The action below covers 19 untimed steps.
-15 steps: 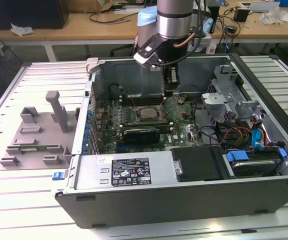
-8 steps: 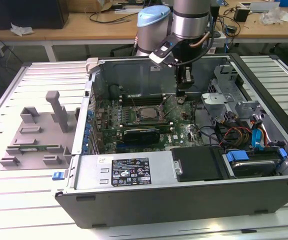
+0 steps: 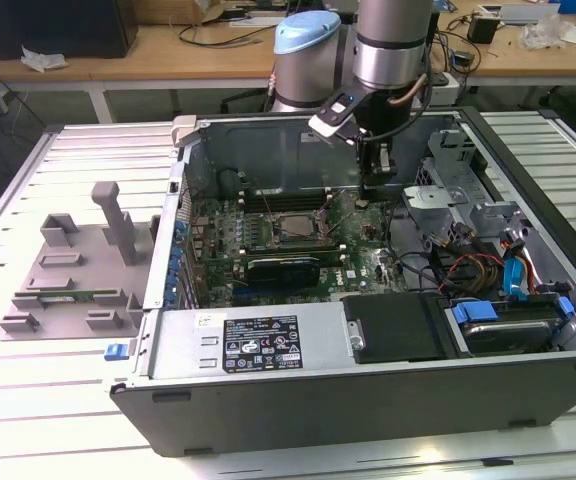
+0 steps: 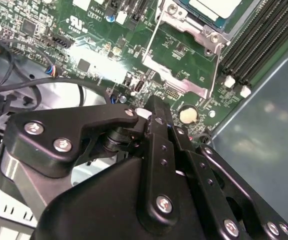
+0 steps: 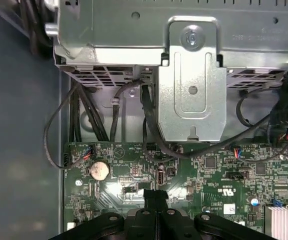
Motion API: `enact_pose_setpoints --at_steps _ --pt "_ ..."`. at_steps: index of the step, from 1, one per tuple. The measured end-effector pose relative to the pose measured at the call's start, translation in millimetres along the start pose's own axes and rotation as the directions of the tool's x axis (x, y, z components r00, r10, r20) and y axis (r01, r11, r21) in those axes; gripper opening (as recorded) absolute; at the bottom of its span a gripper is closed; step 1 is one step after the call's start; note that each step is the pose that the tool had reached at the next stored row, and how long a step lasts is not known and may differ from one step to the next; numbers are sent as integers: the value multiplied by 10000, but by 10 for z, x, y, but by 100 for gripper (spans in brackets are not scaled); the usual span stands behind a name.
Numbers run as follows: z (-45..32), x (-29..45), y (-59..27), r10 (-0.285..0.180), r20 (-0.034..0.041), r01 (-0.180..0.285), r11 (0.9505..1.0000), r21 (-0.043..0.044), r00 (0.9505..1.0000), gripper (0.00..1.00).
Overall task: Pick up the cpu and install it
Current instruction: 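Close the cpu cover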
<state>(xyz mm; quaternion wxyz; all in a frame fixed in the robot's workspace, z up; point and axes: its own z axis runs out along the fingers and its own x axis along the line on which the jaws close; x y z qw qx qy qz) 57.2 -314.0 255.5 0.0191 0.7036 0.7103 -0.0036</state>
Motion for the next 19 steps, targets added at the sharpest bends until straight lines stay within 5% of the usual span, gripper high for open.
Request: enact_pose_setpoints --at_steps 4,14,19 --pt "99 4 -27 -1 -3 1 10000 16 10000 11" --pt "114 5 -147 4 -263 -3 10000 14 9997 11" --pt "112 6 -236 5 -266 -4 10000 14 9996 11"
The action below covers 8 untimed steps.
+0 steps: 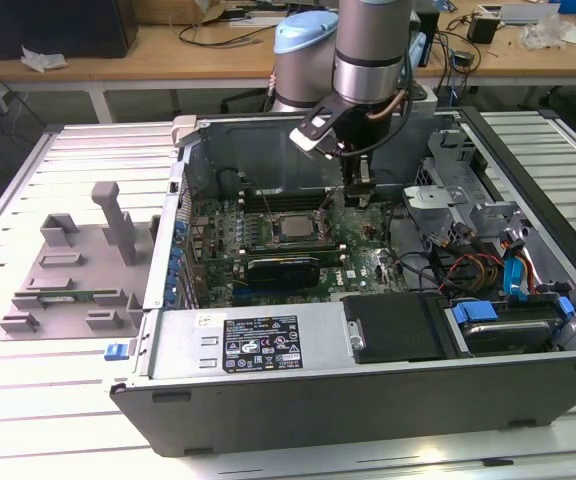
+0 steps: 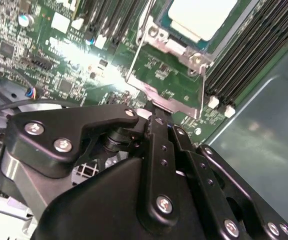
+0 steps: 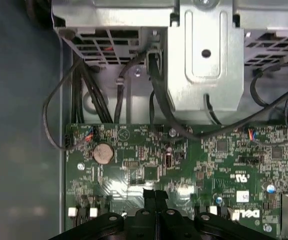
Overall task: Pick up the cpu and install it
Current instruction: 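Close the cpu cover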
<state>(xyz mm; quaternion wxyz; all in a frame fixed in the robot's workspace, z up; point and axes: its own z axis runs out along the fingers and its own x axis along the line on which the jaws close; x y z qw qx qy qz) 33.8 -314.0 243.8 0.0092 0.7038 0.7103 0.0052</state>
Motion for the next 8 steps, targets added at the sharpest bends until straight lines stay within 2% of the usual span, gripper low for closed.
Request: enact_pose_setpoints --at_steps 4,7,8 --pt "-2 1 -101 0 -5 0 10000 0 10000 11" --pt "-4 3 -252 1 -6 -1 10000 -1 10000 11" --pt "-4 3 -274 1 -6 -1 10000 -1 10000 11"
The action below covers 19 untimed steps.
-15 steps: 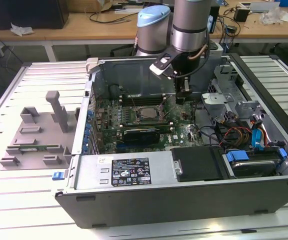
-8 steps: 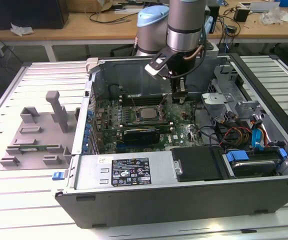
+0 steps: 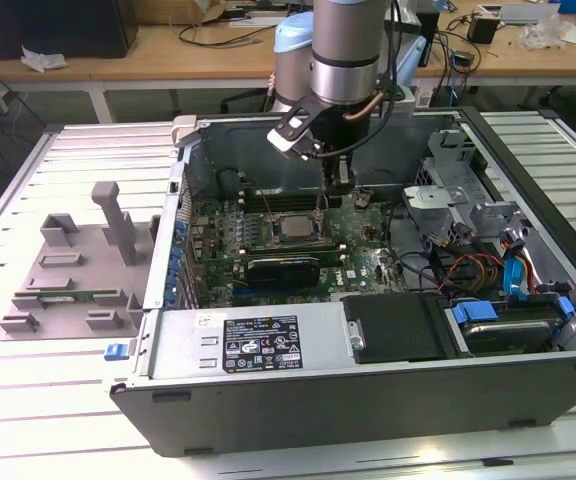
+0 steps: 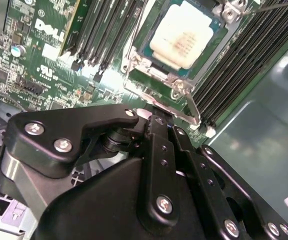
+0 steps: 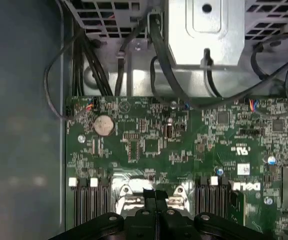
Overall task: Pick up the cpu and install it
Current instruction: 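Close the cpu cover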
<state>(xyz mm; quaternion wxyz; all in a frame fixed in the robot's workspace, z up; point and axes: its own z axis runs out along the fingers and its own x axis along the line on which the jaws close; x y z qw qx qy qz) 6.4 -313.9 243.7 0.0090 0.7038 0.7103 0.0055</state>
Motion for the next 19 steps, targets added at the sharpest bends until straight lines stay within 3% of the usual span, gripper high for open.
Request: enact_pose_setpoints --at_steps 11,15,19 --pt "4 0 -29 1 0 -1 10000 0 10000 11" --pt "17 -4 -151 0 0 0 10000 0 10000 11" --pt "41 -56 -251 -1 0 1 10000 0 10000 11"
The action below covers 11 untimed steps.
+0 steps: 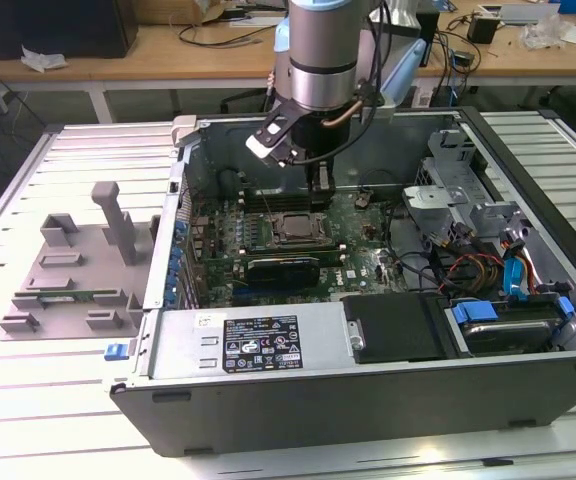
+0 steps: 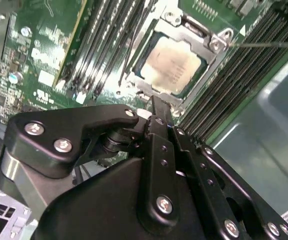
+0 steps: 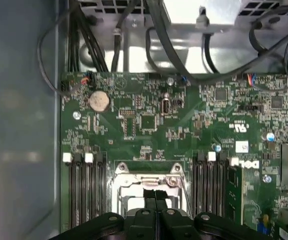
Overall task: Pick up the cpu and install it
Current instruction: 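Close the cpu cover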
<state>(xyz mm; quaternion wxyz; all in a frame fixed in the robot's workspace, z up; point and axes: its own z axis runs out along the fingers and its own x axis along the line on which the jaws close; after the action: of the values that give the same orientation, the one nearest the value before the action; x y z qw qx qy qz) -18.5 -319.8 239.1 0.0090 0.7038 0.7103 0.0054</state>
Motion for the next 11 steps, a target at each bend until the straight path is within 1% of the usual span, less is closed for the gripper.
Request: enact_pose_setpoints --at_steps 2,5,8,11 --pt "19 -12 -98 2 -2 -2 10000 -1 10000 11" --pt "31 -13 -184 2 2 -2 10000 1 10000 11" --pt "41 -13 -213 1 2 -1 10000 1 10000 11" --pt "42 -12 -213 0 0 0 10000 1 10000 11"
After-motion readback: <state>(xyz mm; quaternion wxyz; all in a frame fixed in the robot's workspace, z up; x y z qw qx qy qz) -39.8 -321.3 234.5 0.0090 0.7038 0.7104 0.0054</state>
